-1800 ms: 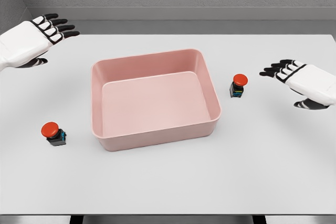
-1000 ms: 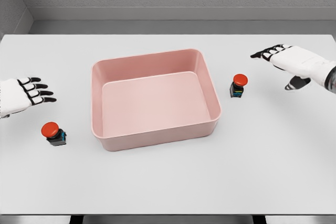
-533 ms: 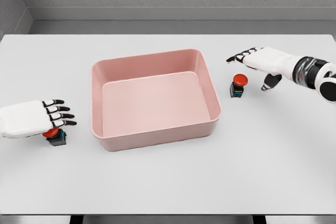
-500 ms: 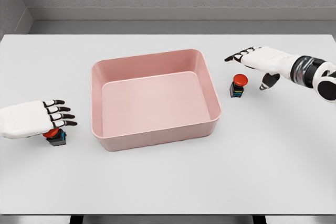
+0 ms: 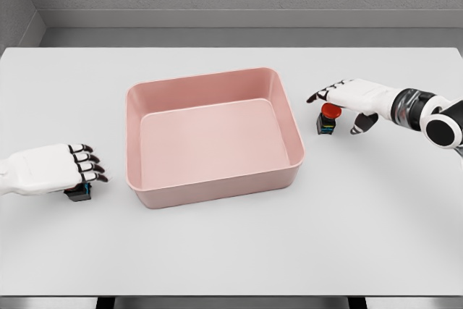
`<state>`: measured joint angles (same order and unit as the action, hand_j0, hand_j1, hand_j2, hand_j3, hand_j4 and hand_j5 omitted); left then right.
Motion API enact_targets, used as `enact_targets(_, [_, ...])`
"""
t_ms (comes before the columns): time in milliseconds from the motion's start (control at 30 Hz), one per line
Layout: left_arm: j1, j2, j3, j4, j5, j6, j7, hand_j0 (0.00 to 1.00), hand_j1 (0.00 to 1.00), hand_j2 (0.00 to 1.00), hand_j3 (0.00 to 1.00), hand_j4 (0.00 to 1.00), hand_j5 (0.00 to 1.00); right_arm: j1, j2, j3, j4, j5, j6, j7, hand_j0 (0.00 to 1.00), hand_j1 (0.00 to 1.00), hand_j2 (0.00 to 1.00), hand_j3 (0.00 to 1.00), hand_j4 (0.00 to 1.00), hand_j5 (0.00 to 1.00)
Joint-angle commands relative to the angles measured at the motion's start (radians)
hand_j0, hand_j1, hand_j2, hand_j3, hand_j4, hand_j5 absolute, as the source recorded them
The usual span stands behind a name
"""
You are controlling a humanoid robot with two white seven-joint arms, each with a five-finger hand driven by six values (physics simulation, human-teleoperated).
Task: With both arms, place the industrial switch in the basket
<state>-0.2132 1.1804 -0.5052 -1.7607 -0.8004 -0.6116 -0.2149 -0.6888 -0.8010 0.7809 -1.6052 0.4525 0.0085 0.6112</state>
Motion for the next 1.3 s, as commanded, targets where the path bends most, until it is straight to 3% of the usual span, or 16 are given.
enact_targets(0, [0.002, 0.004, -0.001, -0.009, 0.004, 0.001, -0.03, 0.54, 0.54, 0.54, 0.54, 0.54, 0.54, 0.0, -0.003, 0.008, 0.002, 0.0, 0.001, 0.0, 0.83, 0.83, 0.83, 0.83, 0.83, 0.83])
enact_targets(67, [0.002, 0.004, -0.001, -0.011, 0.004, 0.001, -0.044, 0.48, 0.48, 0.48, 0.48, 0.48, 0.48, 0.0, -0.003, 0.009, 0.002, 0.0, -0.001, 0.0, 0.78, 0.78, 0.78, 0.78, 0.78, 0.78])
enact_targets(300, [0.002, 0.007, 0.001, -0.009, 0.004, 0.001, -0.044, 0.35, 0.35, 0.35, 0.35, 0.35, 0.35, -0.002, -0.006, 0.018, 0.021, 0.0, 0.001, 0.0, 0.77, 0.77, 0.77, 0.77, 0.77, 0.77])
enact_targets(400, [0.002, 0.016, 0.013, -0.005, 0.01, 0.001, -0.043, 0.35, 0.35, 0.35, 0.35, 0.35, 0.35, -0.002, -0.006, 0.02, 0.022, 0.0, -0.005, 0.0, 0.64, 0.64, 0.64, 0.64, 0.64, 0.64])
enact_targets(567, [-0.011, 0.021, 0.036, 0.0, 0.03, 0.001, -0.037, 0.35, 0.35, 0.35, 0.35, 0.35, 0.35, -0.002, -0.006, 0.021, 0.013, 0.0, -0.012, 0.0, 0.6, 0.6, 0.6, 0.6, 0.6, 0.6])
enact_targets(733, [-0.018, 0.016, 0.12, 0.0, 0.076, 0.001, -0.037, 0.35, 0.35, 0.35, 0.35, 0.35, 0.35, -0.002, -0.009, 0.021, -0.002, -0.001, -0.015, 0.0, 0.53, 0.53, 0.53, 0.53, 0.53, 0.53])
enact_targets(900, [-0.097, -0.004, 0.126, -0.002, 0.121, 0.001, -0.035, 0.35, 0.35, 0.35, 0.35, 0.35, 0.35, -0.002, -0.007, 0.02, -0.007, -0.001, -0.015, 0.0, 0.46, 0.46, 0.46, 0.46, 0.46, 0.46])
enact_targets(1267, [-0.19, -0.08, 0.131, -0.008, 0.282, 0.001, -0.035, 0.35, 0.35, 0.35, 0.35, 0.35, 0.35, -0.005, -0.012, 0.011, -0.012, -0.001, -0.013, 0.0, 0.46, 0.46, 0.46, 0.46, 0.46, 0.46])
